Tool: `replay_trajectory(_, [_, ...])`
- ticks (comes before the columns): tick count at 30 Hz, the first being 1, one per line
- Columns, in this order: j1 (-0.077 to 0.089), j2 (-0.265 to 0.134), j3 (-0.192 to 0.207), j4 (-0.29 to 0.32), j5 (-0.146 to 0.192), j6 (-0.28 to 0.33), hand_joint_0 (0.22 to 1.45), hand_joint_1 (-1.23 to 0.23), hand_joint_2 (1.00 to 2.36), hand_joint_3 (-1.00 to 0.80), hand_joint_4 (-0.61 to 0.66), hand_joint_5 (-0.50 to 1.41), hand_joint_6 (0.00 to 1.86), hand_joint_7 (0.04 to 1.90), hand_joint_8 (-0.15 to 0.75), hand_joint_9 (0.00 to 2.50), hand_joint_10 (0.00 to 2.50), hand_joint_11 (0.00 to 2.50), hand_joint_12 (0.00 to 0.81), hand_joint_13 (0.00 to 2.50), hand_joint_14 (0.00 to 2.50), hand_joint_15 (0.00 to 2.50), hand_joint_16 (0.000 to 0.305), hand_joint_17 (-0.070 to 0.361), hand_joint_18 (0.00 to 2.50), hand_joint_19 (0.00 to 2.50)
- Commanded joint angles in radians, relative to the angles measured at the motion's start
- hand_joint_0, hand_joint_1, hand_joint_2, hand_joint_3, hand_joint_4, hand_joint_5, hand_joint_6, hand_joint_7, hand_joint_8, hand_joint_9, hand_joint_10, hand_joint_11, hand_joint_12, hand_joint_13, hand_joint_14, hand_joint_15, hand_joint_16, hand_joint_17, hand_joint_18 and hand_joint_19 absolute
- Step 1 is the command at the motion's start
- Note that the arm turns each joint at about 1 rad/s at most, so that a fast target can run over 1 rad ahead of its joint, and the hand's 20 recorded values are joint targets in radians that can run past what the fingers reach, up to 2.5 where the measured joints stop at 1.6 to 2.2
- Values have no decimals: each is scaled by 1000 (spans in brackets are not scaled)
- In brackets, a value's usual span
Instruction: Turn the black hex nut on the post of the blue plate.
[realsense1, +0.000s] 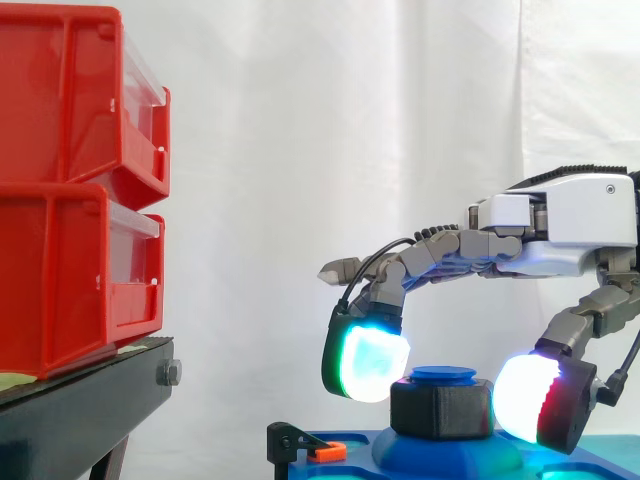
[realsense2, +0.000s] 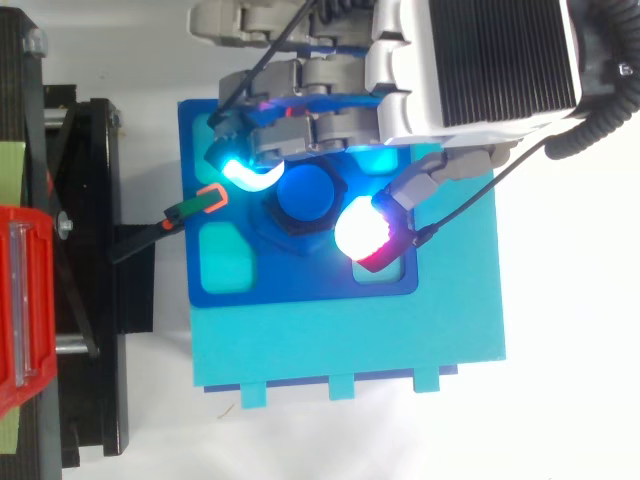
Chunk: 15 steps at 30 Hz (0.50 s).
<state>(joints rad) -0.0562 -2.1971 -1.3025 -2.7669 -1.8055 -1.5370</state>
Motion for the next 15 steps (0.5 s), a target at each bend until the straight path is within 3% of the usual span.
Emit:
replay_trajectory(1, [-1,-1,0,-2,0,-2,387,-619,1000,-500,188,-281,500,862,68,0,879,69,237,59,2,75,38,85,170,240])
replay_trajectory(15, [-5,0,0,-5,-2,0,373,-647,1000,-500,188,-285,500,854,84,0,961,38,239,65,2,88,39,88,175,236])
